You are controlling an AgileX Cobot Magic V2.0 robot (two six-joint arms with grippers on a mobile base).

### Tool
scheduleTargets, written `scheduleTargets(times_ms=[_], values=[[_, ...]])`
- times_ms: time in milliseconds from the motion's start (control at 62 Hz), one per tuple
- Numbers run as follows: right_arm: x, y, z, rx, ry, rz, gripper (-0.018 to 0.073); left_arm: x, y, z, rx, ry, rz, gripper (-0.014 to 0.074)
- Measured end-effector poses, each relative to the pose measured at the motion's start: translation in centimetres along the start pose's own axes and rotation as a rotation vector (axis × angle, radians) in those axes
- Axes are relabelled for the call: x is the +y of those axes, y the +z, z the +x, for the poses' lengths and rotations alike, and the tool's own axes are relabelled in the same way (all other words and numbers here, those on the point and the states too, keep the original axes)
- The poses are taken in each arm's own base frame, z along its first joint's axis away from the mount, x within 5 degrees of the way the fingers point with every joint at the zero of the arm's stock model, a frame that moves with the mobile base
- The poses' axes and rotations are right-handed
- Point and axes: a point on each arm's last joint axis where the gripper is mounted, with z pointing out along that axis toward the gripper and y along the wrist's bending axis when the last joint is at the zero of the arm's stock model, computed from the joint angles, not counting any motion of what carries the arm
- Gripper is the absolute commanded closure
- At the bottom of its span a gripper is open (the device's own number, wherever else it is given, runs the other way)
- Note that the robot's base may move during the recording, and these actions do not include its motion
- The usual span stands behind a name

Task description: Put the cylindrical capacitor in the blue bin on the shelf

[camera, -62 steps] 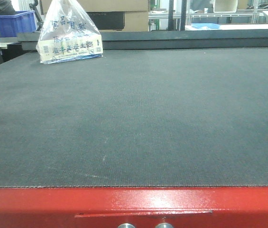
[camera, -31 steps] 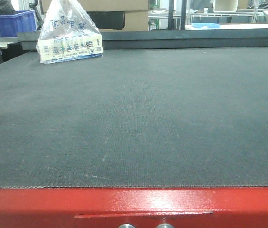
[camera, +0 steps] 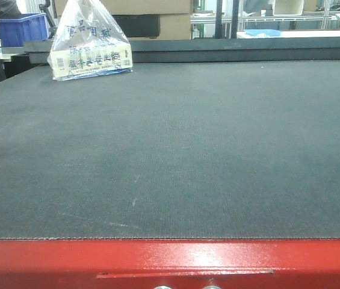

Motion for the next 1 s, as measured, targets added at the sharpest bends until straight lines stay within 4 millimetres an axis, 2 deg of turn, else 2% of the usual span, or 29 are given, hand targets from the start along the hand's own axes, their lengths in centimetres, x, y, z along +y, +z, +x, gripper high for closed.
scheduleTargets(times_ms=[145, 291, 403, 516, 662, 791, 904, 1001], values=[[-0.1, 3.8, -2.0, 0.220, 0.016, -0.030, 0.0727, 0.0, 3.8, -2.7, 0.204, -0.018, 0.018, 0.0708], [-0.1, 7.7, -3.0, 0.426, 0.038, -0.062, 0.0727, 0.1, 8.3, -4.9, 0.305, -0.018, 0.023, 0.0708], [-0.2, 11.1, -3.0, 0.535, 0.055, -0.077, 0.0727, 0.0, 11.5, -5.5, 0.360, -0.019, 0.026, 0.0708], [0.3, 13.3, -2.5, 0.596, 0.136, -0.115, 0.0727, 0.0, 14.1, -5.0, 0.420, -0.019, 0.029, 0.0708], [1.3, 15.4, -1.8, 0.696, 0.278, -0.185, 0.0720, -0.4, 16.1, -3.7, 0.492, -0.061, 0.050, 0.0708], [1.5, 17.5, -1.5, 0.813, 0.339, -0.182, 0.0709, -0.8, 17.0, -3.0, 0.530, -0.114, 0.073, 0.0708], [1.5, 19.0, -1.7, 0.878, 0.322, -0.112, 0.0709, -0.9, 17.3, -2.8, 0.541, -0.130, 0.079, 0.0708], [2.0, 19.5, -2.3, 0.899, 0.271, -0.057, 0.0709, -0.9, 17.3, -2.9, 0.539, -0.132, 0.080, 0.0708]])
